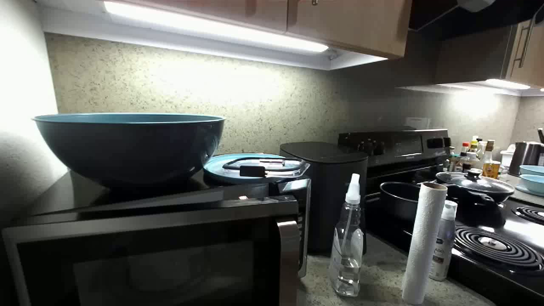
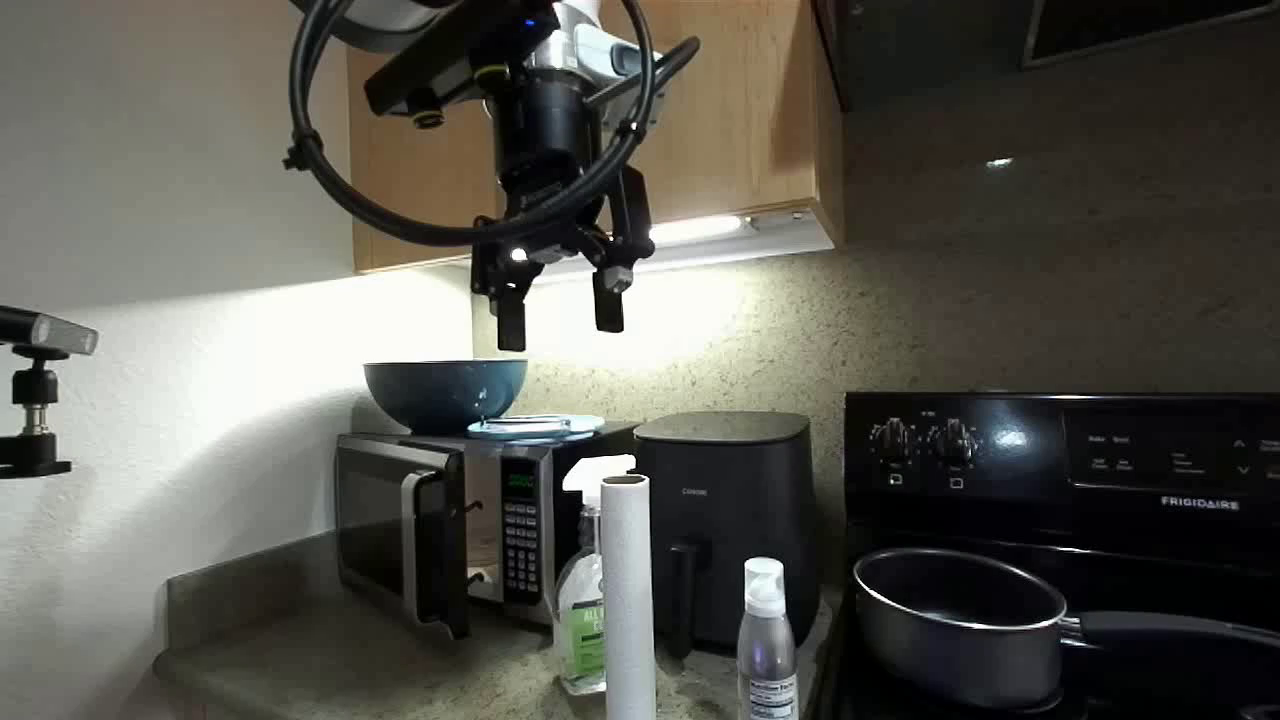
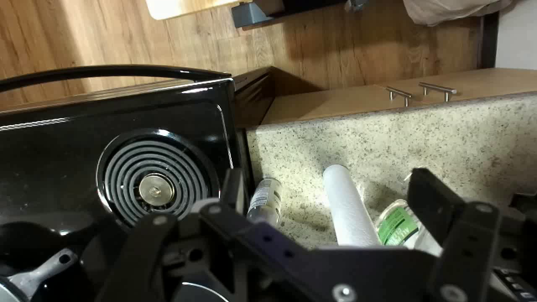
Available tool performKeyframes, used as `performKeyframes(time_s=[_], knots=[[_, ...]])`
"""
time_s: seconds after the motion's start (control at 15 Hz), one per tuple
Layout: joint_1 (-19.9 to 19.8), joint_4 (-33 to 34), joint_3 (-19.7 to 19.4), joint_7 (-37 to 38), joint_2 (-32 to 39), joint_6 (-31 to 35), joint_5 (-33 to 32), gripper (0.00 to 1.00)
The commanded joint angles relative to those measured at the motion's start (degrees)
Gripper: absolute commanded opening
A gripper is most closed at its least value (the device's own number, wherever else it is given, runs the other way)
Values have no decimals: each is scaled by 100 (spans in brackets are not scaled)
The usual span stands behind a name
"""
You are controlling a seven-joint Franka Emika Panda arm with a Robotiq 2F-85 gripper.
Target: Close the microwave door
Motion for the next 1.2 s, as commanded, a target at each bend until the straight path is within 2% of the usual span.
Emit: performKeyframes(time_s=[0.0, 1.13], knots=[[83, 20, -59, 37, 5, -23, -33, 100], [157, -163, 28, -9, 155, -160, -157, 100]])
